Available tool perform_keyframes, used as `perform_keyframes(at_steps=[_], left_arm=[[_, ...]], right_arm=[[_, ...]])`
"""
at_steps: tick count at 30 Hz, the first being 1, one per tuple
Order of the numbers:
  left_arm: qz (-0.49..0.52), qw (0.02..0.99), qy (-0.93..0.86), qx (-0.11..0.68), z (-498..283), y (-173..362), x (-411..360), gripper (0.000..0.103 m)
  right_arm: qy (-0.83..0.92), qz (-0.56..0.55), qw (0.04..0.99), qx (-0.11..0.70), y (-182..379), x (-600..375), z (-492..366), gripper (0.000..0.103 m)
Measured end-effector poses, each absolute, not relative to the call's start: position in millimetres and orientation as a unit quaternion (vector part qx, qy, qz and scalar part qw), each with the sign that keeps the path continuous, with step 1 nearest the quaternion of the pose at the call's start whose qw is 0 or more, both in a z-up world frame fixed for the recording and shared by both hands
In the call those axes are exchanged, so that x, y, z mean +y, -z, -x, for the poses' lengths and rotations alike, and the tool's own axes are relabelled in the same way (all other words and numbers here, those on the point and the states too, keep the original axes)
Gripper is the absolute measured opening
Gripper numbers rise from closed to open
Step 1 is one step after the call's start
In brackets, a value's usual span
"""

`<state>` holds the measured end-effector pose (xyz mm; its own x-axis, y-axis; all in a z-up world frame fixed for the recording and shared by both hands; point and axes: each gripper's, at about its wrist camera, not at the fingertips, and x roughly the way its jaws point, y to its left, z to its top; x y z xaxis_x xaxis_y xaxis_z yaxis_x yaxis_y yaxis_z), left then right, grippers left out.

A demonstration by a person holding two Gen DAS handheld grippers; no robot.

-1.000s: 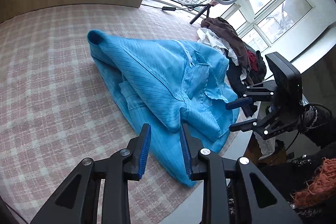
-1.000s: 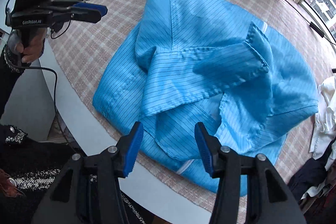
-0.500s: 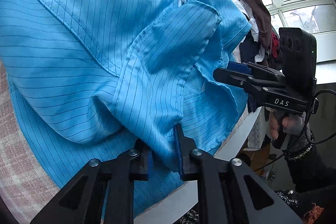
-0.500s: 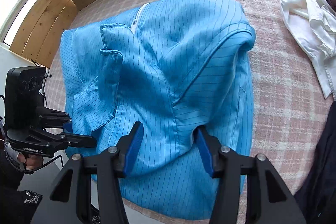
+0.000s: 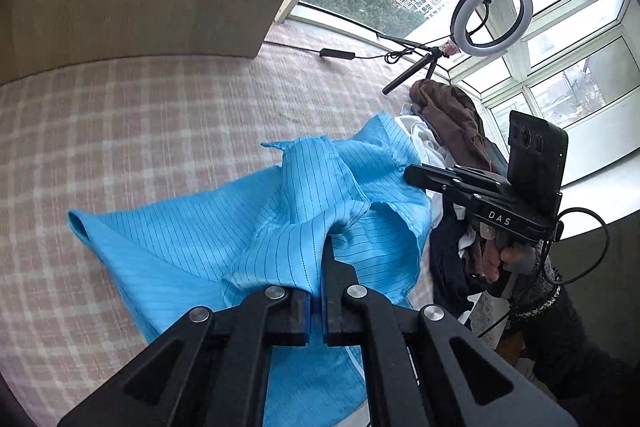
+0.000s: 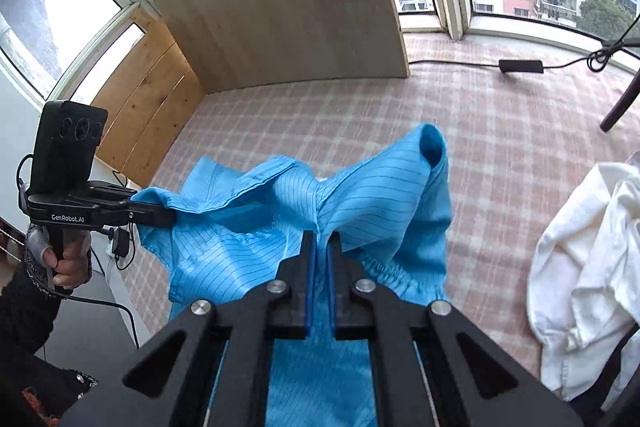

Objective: Fold clothes

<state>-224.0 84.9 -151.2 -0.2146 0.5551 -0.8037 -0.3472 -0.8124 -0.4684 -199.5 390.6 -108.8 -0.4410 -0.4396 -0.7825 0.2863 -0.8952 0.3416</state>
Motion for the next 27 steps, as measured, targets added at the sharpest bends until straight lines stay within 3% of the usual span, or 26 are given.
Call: perform_keyframes(at_steps=[1, 3, 5, 6, 13, 19, 23, 27], left_arm=[[0.536, 0.263, -0.800, -0.062, 242.4, 135.2, 86.2, 0.008], [0.506, 0.246, -0.826, -0.038, 251.0, 112.9, 76.4, 0.020], [0.486, 0.263, -0.833, -0.032, 239.8, 103.2, 60.1, 0.043], [0.480, 0.268, -0.835, -0.026, 228.8, 103.8, 49.5, 0.045], [0.550, 0.248, -0.797, -0.026, 157.5, 191.0, 3.0, 0.042], [0.580, 0.231, -0.775, -0.103, 140.9, 247.6, -19.7, 0.041], [0.569, 0.254, -0.775, -0.109, 133.1, 261.1, -3.4, 0.041], [0.561, 0.262, -0.778, -0.106, 124.2, 268.7, 5.3, 0.041]], right_arm=[[0.851, -0.487, 0.184, -0.064, 99.9, 395.4, 220.4, 0.020], [0.861, -0.483, 0.152, -0.048, 85.8, 415.8, 227.0, 0.030], [0.858, -0.480, 0.176, -0.051, 83.8, 429.2, 215.0, 0.048], [0.853, -0.485, 0.185, -0.056, 93.3, 434.5, 201.7, 0.052], [0.801, -0.522, 0.280, -0.085, 154.4, 398.1, 145.0, 0.051], [0.793, -0.498, 0.351, 0.025, 140.5, 289.6, 176.6, 0.049], [0.736, -0.544, 0.402, 0.027, 170.8, 225.5, 226.3, 0.049], [0.697, -0.577, 0.418, 0.078, 208.9, 168.9, 238.1, 0.050]])
